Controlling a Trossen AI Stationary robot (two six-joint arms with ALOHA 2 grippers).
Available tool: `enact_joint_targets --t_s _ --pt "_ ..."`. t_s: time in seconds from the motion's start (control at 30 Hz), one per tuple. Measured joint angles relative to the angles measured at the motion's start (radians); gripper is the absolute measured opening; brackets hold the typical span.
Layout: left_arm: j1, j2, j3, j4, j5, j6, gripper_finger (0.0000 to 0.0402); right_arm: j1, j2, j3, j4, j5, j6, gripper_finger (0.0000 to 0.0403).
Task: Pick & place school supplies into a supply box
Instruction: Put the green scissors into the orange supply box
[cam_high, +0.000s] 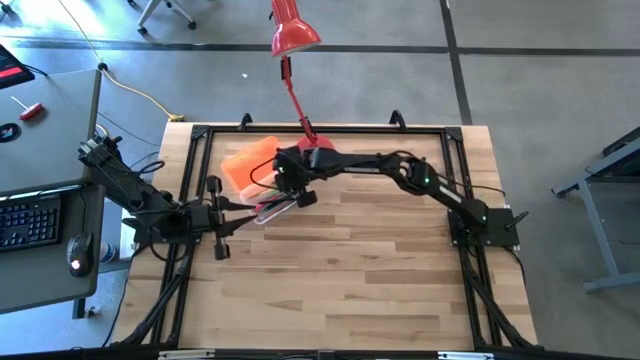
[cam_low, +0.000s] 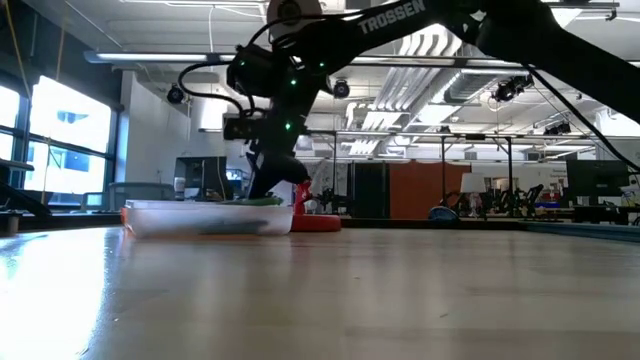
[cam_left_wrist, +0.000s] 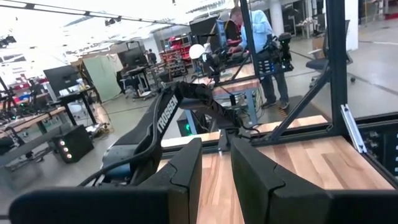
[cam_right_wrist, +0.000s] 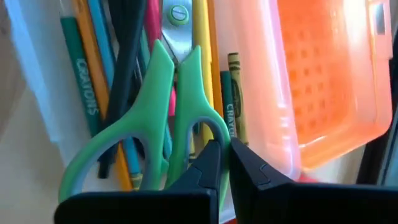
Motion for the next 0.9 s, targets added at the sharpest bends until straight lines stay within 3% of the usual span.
enact_joint_targets --t_s 0.2,0.53,0.9 --pt "0.000 0.000 0.000 -0.013 0.000 -0.044 0.0117 0.008 0.010 -0.001 0.056 0.074 -0.131 0.0001" --pt "0.000 0.000 0.000 -0.038 0.002 -0.100 0.0117 0.001 0.010 -0.002 0.061 0.033 -0.050 0.0002" --pt "0.000 0.000 0.000 -0.049 0.005 -0.111 0.0117 0.025 0.010 -0.002 0.037 -0.008 -0.092 0.0003"
